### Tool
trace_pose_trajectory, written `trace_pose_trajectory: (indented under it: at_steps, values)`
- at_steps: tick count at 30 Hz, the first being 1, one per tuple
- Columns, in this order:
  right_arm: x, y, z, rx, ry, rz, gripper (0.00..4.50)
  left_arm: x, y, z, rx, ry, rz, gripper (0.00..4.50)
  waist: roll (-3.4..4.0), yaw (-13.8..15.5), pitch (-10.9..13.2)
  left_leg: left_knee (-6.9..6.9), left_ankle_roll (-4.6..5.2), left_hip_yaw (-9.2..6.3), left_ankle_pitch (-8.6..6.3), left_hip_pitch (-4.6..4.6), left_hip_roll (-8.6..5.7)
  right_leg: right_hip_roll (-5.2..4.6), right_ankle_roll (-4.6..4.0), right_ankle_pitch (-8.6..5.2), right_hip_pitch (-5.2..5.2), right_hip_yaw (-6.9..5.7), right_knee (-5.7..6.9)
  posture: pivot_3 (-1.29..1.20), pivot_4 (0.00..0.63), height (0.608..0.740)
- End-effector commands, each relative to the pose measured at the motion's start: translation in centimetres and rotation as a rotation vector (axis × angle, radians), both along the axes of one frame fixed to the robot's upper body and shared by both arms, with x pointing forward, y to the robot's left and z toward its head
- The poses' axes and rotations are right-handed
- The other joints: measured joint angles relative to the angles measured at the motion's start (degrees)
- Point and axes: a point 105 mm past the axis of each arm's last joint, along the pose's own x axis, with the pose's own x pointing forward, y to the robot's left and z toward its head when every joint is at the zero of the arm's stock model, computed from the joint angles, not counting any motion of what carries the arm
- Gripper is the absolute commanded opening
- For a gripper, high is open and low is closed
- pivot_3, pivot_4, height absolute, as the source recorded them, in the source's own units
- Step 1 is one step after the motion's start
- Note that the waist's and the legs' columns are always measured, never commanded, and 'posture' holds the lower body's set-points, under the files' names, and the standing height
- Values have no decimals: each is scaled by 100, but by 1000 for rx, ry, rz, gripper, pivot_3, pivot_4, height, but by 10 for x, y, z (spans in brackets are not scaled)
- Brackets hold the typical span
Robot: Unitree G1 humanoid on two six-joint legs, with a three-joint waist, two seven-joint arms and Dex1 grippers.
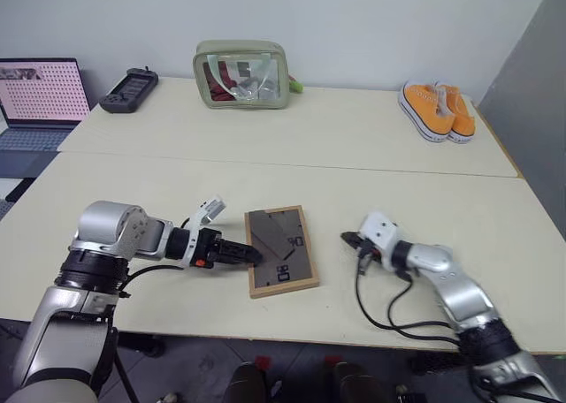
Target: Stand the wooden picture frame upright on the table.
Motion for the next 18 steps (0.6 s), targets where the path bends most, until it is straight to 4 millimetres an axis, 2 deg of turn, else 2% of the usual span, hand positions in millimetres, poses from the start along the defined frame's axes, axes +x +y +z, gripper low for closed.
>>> trace_pose_trajectory:
  at_steps: [1,3,6,12,15,18]
  values:
    - [-13,-8,5,-16,2,36,0,-29,8,3,-16,54,-36,3485,1,-86,0,0,0,-1,0,0,4,2,-3,-2,-1,-1,2,0,150,740]
    - [-17,-8,0,-14,18,37,0,-45,13,0,-19,81,-46,3485,2,-108,0,-8,1,-2,0,8,6,2,-13,-9,3,-1,5,0,150,740]
    - [-20,-4,-4,2,32,42,0,-55,15,-3,-18,86,-41,3485,4,-103,1,-8,1,-13,-1,13,7,0,-17,-16,9,-12,11,0,150,740]
    - [-17,9,-6,46,44,50,0,-43,15,-2,-3,25,46,3485,4,-47,0,-3,0,-25,-1,19,4,-1,-10,-20,25,-25,10,0,150,740]
    - [-17,19,-7,69,53,79,0,-23,17,-1,-8,-20,157,3485,3,-31,0,-3,0,-30,-1,24,3,-2,-16,-17,33,-31,7,0,150,740]
    - [-15,23,-7,70,55,92,0,-22,18,-4,-2,-27,196,3485,4,-41,0,-4,0,-33,0,30,3,-2,-16,-16,39,-34,7,0,150,740]
